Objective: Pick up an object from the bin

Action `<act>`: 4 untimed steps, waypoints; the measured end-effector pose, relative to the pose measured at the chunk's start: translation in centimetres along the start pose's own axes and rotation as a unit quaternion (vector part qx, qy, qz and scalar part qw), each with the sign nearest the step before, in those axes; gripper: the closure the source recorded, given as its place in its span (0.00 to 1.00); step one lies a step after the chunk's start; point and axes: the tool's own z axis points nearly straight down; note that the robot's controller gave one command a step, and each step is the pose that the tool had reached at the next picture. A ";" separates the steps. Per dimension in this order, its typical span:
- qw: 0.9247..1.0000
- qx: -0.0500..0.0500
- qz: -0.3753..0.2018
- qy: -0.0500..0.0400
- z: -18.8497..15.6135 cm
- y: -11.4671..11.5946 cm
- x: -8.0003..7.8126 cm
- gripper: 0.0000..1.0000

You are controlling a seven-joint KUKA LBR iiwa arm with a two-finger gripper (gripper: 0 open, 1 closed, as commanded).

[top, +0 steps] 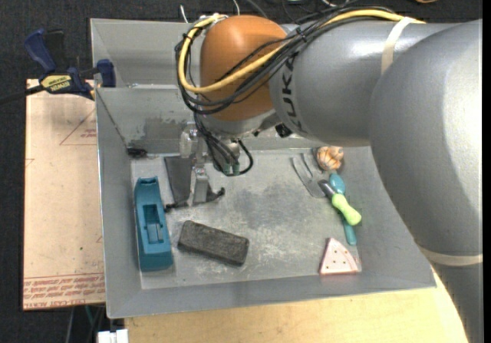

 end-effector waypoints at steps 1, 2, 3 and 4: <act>0.998 -0.001 -0.067 -0.006 -0.4 -6.0 -0.5 0.00; 1.000 0.000 0.009 0.006 5.3 -5.5 0.6 0.00; 1.000 -0.002 -0.011 -0.006 9.0 -2.9 1.5 0.00; 0.999 -0.002 -0.044 -0.003 8.6 -2.4 -1.1 1.00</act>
Offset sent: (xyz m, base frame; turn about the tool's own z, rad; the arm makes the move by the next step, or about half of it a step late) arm -0.0038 -0.0556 -0.0498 0.0179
